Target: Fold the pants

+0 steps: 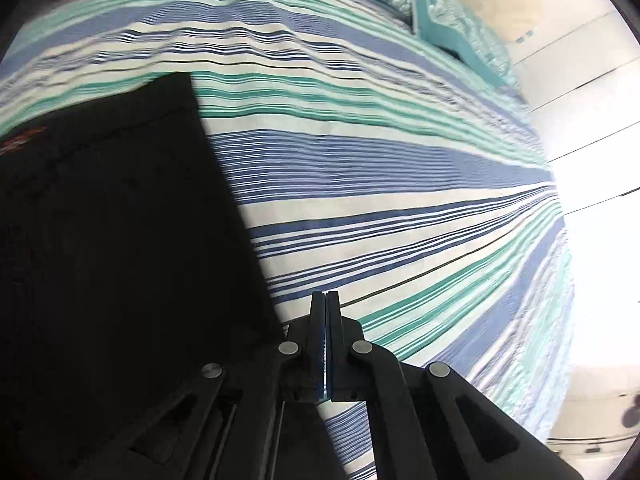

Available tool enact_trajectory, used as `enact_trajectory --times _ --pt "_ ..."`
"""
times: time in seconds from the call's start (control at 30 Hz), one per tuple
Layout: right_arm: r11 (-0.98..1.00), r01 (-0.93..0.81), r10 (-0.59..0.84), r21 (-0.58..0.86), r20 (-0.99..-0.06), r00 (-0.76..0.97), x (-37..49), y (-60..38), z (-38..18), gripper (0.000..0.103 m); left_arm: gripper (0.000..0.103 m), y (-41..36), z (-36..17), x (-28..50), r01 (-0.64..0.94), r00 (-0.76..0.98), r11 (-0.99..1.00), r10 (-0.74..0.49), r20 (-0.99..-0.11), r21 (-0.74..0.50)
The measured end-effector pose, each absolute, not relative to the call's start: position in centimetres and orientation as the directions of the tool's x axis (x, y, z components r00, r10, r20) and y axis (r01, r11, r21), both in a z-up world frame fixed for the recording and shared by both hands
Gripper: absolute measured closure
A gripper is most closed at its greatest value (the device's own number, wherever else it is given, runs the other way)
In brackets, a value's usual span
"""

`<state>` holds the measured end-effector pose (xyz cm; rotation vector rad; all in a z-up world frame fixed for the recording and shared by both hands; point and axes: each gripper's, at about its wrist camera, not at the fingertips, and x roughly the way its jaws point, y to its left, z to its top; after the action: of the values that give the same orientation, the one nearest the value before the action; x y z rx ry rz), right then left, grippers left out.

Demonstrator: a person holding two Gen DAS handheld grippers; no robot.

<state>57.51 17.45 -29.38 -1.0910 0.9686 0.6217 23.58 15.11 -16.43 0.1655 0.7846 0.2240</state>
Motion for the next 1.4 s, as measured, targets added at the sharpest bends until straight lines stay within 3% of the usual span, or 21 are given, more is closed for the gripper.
enact_trajectory --times 0.1,0.13,0.17,0.2,0.23,0.3,0.4,0.5,0.57,0.63,0.8,0.9,0.97,1.13,1.33,1.4 --pt "0.525 -0.816 0.053 -0.244 -0.947 0.318 60.8 16.0 -29.1 0.103 0.001 15.6 -16.6 23.5 -0.15 0.678 0.965 0.257 -0.689 0.214" --pt "0.552 -0.81 0.087 -0.199 -0.952 0.294 61.5 15.2 -28.5 0.09 0.001 15.8 -16.5 23.4 -0.151 0.678 0.966 0.256 -0.689 0.21" --pt "0.58 -0.805 0.124 -0.128 -0.962 0.242 62.3 14.1 -27.8 0.057 0.001 15.8 -16.5 23.4 -0.153 0.679 0.967 0.254 -0.689 0.205" --pt "0.602 -0.798 0.157 -0.043 -0.973 0.171 63.1 13.0 -27.4 0.036 0.001 15.9 -16.4 23.4 -0.155 0.68 0.968 0.25 -0.689 0.198" --pt "0.616 -0.788 0.174 0.011 -0.977 0.123 63.8 11.8 -27.2 0.023 0.001 16.0 -16.4 23.5 -0.156 0.68 0.969 0.247 -0.69 0.192" --pt "0.623 -0.779 0.179 0.07 -0.982 0.055 64.3 9.8 -27.2 0.024 0.001 15.9 -16.4 23.5 -0.154 0.679 0.97 0.242 -0.693 0.188" --pt "0.63 -0.756 0.159 0.178 -0.982 -0.099 62.7 8.3 -28.9 0.038 0.001 15.6 -16.5 23.4 -0.146 0.679 0.969 0.243 -0.692 0.198" --pt "0.587 -0.787 0.108 0.188 -0.982 -0.154 60.4 7.9 -31.0 0.048 0.001 15.2 -16.7 23.4 -0.138 0.678 0.969 0.244 -0.694 0.207" --pt "0.541 -0.819 0.11 0.189 -0.982 -0.154 59.6 8.6 -30.8 0.08 0.001 15.1 -16.7 23.5 -0.133 0.677 0.968 0.245 -0.694 0.212" --pt "0.492 -0.865 0.039 0.093 -0.996 -0.085 58.7 9.6 -30.3 0.094 0.001 14.9 -16.7 23.6 -0.133 0.677 0.968 0.245 -0.693 0.213" --pt "0.229 -0.917 -0.129 -0.327 -0.944 0.305 55.2 12.3 -30.6 0.096 0.001 14.8 -16.7 23.8 -0.14 0.677 0.966 0.252 -0.691 0.215" --pt "0.321 -0.895 -0.092 -0.309 -0.951 0.295 55.8 11.6 -30.8 0.088 0.001 14.5 -16.9 23.6 -0.135 0.675 0.963 0.262 -0.689 0.234" --pt "0.433 -0.87 -0.011 -0.235 -0.967 0.256 57.1 9.6 -29.0 0.061 0.001 14.3 -16.9 23.7 -0.134 0.675 0.962 0.264 -0.689 0.238" --pt "0.665 -0.746 0.11 -0.021 -0.986 0.126 61.3 0.2 -24.9 0.058 0.001 13.2 -17.1 24.0 -0.114 0.676 0.963 0.256 -0.691 0.245" --pt "0.696 -0.715 0.02 0.066 -0.997 -0.073 60.0 -7.4 -28.3 0.059 0.001 11.4 -17.5 24.2 -0.069 0.683 0.958 0.249 -0.687 0.278" --pt "0.641 -0.763 0.031 0.08 -0.996 -0.079 58.7 -7.4 -28.1 0.091 0.001 11.2 -17.7 24.3 -0.063 0.681 0.956 0.25 -0.688 0.286"
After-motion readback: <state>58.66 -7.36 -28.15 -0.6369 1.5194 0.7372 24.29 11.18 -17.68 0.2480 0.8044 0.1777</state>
